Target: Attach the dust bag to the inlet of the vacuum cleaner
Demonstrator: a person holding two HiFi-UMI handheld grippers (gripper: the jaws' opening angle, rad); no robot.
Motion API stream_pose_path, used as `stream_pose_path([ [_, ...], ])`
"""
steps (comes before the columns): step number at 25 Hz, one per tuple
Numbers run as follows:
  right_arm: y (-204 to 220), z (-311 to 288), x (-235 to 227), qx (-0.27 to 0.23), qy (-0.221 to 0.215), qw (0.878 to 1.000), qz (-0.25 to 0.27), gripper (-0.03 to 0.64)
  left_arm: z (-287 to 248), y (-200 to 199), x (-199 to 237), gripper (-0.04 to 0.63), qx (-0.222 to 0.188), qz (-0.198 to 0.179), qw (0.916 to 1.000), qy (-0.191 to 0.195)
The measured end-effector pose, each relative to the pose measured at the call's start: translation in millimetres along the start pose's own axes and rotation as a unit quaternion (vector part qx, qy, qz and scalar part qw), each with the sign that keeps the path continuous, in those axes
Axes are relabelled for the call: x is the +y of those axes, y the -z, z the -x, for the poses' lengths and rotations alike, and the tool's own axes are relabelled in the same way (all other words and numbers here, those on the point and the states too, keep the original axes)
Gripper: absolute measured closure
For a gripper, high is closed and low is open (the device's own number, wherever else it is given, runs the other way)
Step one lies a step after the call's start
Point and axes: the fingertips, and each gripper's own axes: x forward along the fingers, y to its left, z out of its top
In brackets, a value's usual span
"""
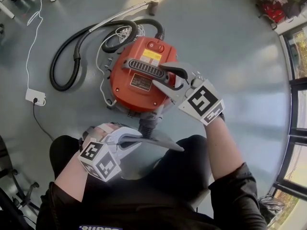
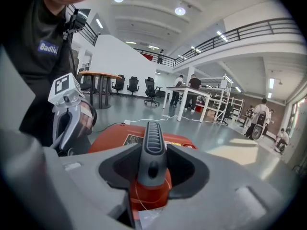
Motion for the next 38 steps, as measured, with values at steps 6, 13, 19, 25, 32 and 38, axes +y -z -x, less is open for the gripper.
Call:
stream_pose_path([
  [6,0.9,-1.5,1.1,0.013,0.006,1.000,0.007,0.473,-5.9,-1.3,1.9,0.525,0.014,0.013,0.9998,0.011],
  [13,1.1,-0.8,0.4,0.010,0.014,1.000,0.006,0.473,4.2,5.6,9.8,0.531,0.009,0.082,0.9965,-0.008],
  [19,1.2,-1.9,1.0,0.017,0.018,1.000,0.008,0.474,4.7,9.2,14.8,0.527,0.019,0.095,0.9953,-0.002],
  [25,0.1,-2.1,0.4,0.015,0.021,1.000,0.006,0.474,-5.7,2.4,20.5,0.511,0.031,0.070,0.9969,0.014],
  [32,-0.1,-1.4,0.6,0.020,0.019,1.000,0.008,0.474,-0.3,6.6,21.7,0.509,0.030,0.084,0.9960,0.003],
  [38,-0.3,-1.6,1.5,0.019,0.019,1.000,0.011,0.474,2.4,9.5,24.1,0.506,0.025,0.108,0.9939,0.006],
])
